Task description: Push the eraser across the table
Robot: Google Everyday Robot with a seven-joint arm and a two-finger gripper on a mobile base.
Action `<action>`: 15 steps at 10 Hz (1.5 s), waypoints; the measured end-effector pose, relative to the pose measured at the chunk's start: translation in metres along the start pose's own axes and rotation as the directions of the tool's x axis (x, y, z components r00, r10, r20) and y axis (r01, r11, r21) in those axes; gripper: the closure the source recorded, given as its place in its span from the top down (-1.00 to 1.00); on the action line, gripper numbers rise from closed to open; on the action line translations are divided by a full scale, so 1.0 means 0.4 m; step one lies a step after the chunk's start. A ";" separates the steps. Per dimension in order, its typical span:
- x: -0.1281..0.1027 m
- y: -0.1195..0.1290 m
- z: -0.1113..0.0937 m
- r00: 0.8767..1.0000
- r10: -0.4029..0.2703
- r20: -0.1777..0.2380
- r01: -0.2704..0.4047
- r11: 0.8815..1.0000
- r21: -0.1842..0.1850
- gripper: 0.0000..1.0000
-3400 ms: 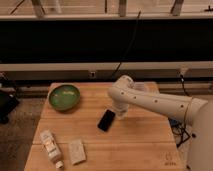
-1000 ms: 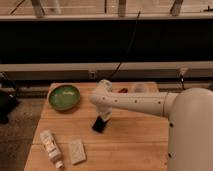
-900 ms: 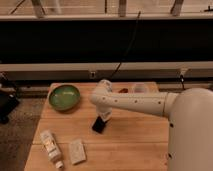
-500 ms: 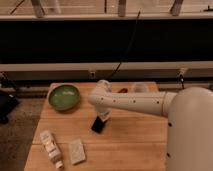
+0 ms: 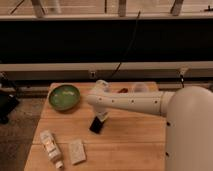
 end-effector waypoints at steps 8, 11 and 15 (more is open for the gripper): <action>-0.044 -0.026 -0.001 0.999 -0.034 -0.001 0.034 0.999 0.006 -0.95; -0.046 -0.027 -0.002 0.999 -0.035 -0.001 0.035 0.999 0.006 -0.95; -0.063 -0.037 -0.003 0.999 -0.051 0.001 0.051 0.999 0.009 -0.95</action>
